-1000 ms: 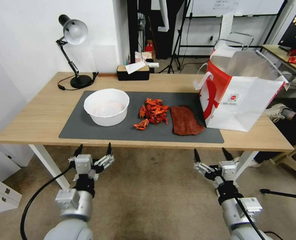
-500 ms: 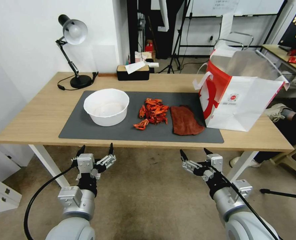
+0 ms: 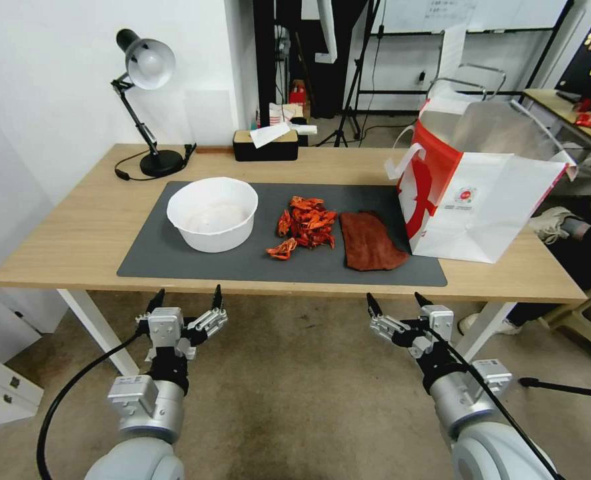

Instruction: Sweep shrimp from table into container with towel, then put container into takeout bag.

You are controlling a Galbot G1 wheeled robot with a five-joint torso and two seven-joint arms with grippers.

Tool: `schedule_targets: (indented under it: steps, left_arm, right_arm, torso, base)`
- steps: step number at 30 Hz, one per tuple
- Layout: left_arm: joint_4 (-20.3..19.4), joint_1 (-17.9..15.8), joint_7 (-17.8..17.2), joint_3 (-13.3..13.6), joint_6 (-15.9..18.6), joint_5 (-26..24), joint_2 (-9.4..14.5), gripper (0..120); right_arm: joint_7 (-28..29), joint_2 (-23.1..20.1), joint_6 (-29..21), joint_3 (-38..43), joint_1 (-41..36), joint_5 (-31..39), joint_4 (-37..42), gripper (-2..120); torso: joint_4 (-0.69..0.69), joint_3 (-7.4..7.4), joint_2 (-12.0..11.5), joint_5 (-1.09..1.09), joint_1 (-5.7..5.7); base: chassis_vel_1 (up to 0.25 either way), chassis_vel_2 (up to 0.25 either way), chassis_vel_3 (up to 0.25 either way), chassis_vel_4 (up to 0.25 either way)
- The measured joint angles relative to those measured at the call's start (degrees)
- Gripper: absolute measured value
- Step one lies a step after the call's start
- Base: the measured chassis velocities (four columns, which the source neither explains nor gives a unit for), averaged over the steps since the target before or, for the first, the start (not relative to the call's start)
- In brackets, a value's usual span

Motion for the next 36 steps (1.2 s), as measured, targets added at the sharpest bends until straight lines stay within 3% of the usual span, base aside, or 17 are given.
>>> schedule_targets:
  steps: [10,12,13,16,17,18,19,21,22,23,25,26,28,31,32,33,36]
  left_arm:
    - [2.24,-3.36,4.69,-3.59,-5.51,-0.69,5.34,100]
    - [5.09,-7.35,11.42,-6.24,-7.92,-1.85,11.81,100]
    - [5.09,-7.35,11.42,-6.24,-7.92,-1.85,11.81,100]
    - [8.66,-12.64,17.32,-8.21,-8.43,-5.99,22.15,100]
    - [8.66,-12.64,17.32,-8.21,-8.43,-5.99,22.15,100]
    - [10.31,-14.7,18.18,-8.09,-8.46,-8.22,26.19,100]
    - [10.31,-14.7,18.18,-8.09,-8.46,-8.22,26.19,100]
    - [13.86,-19.64,18.69,-6.89,-8.55,-13.07,34.83,100]
    - [13.86,-19.64,18.69,-6.89,-8.55,-13.07,34.83,100]
    - [16.01,-22.76,19.08,-5.79,-8.71,-15.22,39.45,100]
    - [18.86,-26.96,20.19,-4.37,-8.98,-17.46,45.24,100]
    - [18.86,-26.96,20.19,-4.37,-8.98,-17.46,45.24,100]
    - [20.93,-29.6,22.26,-3.88,-9.02,-18.81,50.24,100]
    - [22.77,-31.88,25.24,-2.83,-9.07,-19.44,55.08,100]
    - [24.23,-34.59,27.97,0.22,-9.24,-19.73,58.13,100]
    - [24.23,-34.59,27.97,0.22,-9.24,-19.73,58.13,100]
    - [28.31,-45.72,33.56,10.88,-10.23,-19.79,62.72,100]
  right_arm:
    - [0.42,-0.71,3.82,0.93,0.59,1.11,-1.0,100]
    - [-0.23,-1.14,4.66,1.13,0.41,1.14,-0.91,100]
    - [-0.23,-1.14,4.66,1.13,0.41,1.14,-0.91,100]
    - [-0.4,-1.16,4.85,1.09,0.19,0.93,-0.5,100]
    - [-0.4,-1.16,4.85,1.09,0.19,0.93,-0.5,100]
    - [-0.43,-1.07,4.9,1.0,0.1,0.75,-0.43,100]
    - [-0.43,-1.07,4.9,1.0,0.1,0.75,-0.43,100]
    - [-0.46,-0.61,4.91,0.81,-0.07,0.16,-0.34,100]
    - [-0.46,-0.61,4.91,0.81,-0.07,0.16,-0.34,100]
    - [-0.49,-0.39,4.93,0.67,-0.2,-0.29,-0.28,100]
    - [-0.49,-0.24,4.96,0.33,-0.26,-0.87,-0.28,100]
    - [-0.49,-0.24,4.96,0.33,-0.26,-0.87,-0.28,100]
    - [-0.43,-0.68,4.92,-0.53,0.57,-1.15,-0.89,100]
    - [-0.37,-1.29,4.71,-1.34,1.55,-1.31,-1.8,100]
    - [-0.35,-1.36,4.71,-1.52,1.57,-1.57,-2.09,100]
    - [-0.35,-1.36,4.71,-1.52,1.57,-1.57,-2.09,100]
    - [-0.33,-1.14,4.92,-1.52,0.92,-2.19,-2.22,100]
  torso:
    - [0.01,0.0,0.0,-0.01,0.0]
    - [0.0,0.0,0.0,-0.01,0.0]
    - [0.0,0.0,0.0,-0.01,0.0]
    - [0.0,0.0,0.0,0.0,0.01]
    - [0.0,0.0,0.0,0.0,0.01]
    - [0.0,0.0,0.0,-0.03,0.0]
    - [0.0,0.0,0.0,-0.03,0.0]
    - [0.0,0.01,0.0,-0.03,0.0]
    - [0.0,0.01,0.0,-0.03,0.0]
    - [-0.01,0.01,0.0,-0.02,0.01]
    - [-0.04,0.01,0.0,-0.02,0.01]
    - [-0.04,0.01,0.0,-0.02,0.01]
    - [-0.01,0.01,0.0,-0.02,0.01]
    - [0.04,0.01,0.0,0.0,0.0]
    - [0.05,0.01,0.0,0.0,0.0]
    - [0.05,0.01,0.0,0.0,0.0]
    - [-0.01,0.01,0.0,0.0,0.01]
  base:
    - [0.0,0.0,0.0,0.0]
    - [0.0,0.0,0.0,0.0]
    - [0.0,0.0,0.0,0.0]
    - [0.0,0.0,0.0,0.0]
    - [0.0,0.0,0.0,0.0]
    - [0.0,0.0,0.0,0.0]
    - [0.0,0.0,0.0,0.0]
    - [0.0,0.0,0.0,0.0]
    - [0.0,0.0,0.0,0.0]
    - [0.0,0.0,0.0,0.0]
    - [0.0,0.0,0.0,0.0]
    - [0.0,0.0,0.0,0.0]
    - [0.0,0.0,0.0,0.0]
    - [0.0,0.0,0.0,0.0]
    - [0.0,0.0,0.0,0.0]
    - [0.0,0.0,0.0,0.0]
    - [0.0,0.0,0.0,0.0]
